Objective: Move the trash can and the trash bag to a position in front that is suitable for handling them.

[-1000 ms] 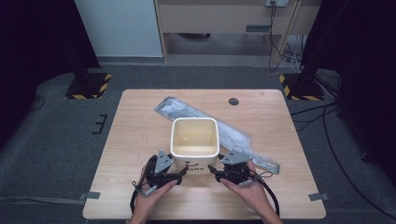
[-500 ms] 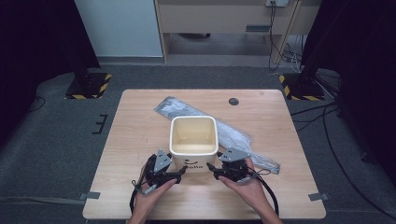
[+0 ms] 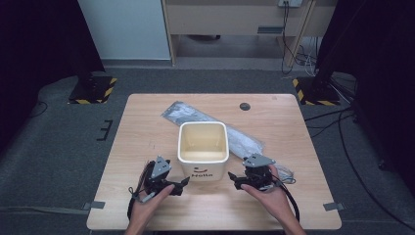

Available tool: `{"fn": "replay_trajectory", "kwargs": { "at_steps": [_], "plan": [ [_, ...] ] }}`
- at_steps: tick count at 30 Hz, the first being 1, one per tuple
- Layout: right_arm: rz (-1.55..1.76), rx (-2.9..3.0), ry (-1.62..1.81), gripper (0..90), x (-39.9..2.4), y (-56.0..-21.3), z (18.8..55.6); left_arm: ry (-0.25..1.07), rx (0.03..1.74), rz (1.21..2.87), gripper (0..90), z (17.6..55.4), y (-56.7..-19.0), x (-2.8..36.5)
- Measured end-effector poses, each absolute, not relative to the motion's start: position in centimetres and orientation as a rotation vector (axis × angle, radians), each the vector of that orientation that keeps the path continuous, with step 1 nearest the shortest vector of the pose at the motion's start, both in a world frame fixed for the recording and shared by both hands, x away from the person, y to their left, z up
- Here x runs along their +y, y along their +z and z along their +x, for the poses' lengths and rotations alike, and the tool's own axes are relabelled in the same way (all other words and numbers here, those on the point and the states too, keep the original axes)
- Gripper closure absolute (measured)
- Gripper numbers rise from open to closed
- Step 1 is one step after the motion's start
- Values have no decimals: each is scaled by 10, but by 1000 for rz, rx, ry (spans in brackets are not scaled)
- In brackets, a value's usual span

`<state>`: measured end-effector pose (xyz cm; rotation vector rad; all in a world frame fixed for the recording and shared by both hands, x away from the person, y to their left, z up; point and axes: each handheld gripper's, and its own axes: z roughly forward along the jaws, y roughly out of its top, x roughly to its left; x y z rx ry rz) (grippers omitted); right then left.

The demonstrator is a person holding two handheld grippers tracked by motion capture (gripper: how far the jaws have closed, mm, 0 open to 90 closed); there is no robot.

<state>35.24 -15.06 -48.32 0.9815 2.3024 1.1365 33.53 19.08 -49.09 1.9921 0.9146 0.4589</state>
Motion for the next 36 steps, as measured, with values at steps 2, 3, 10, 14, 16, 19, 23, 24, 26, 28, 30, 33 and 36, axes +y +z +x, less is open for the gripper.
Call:
{"fn": "replay_trajectory", "kwargs": {
  "at_steps": [2,3,10,14,16,19,23,24,26,28,30,33,36],
  "plan": [
    [991,2301,1147,187,-154,-485,352,448,938,1996,31,339,-491,200],
    [996,2302,1139,183,-155,-485,352,432,961,1996,32,343,-490,206],
    [1029,2288,1120,185,-163,-488,353,451,1074,2067,92,378,-478,253],
    [1047,2273,1114,187,-169,-490,355,427,1124,2044,86,399,-471,263],
    [1050,2270,1101,207,-170,-491,355,381,1142,2032,86,408,-471,264],
    [1036,2262,1083,215,-171,-494,353,359,1158,2036,75,414,-468,262],
    [1041,2259,1096,212,-171,-496,352,365,1120,2017,72,419,-460,263],
    [1042,2255,1105,211,-171,-496,351,378,1102,2025,71,418,-458,262],
    [1051,2249,1126,210,-171,-496,351,382,1088,2020,63,419,-454,261],
    [1048,2250,1128,206,-170,-496,351,379,1084,2014,63,422,-452,260],
    [1047,2253,1130,203,-170,-496,351,389,1068,2030,57,424,-448,258],
    [1043,2252,1128,195,-170,-496,351,416,1050,2041,55,428,-441,253],
    [1040,2253,1122,188,-170,-496,351,408,1043,2052,58,433,-433,247]
  ]
}}
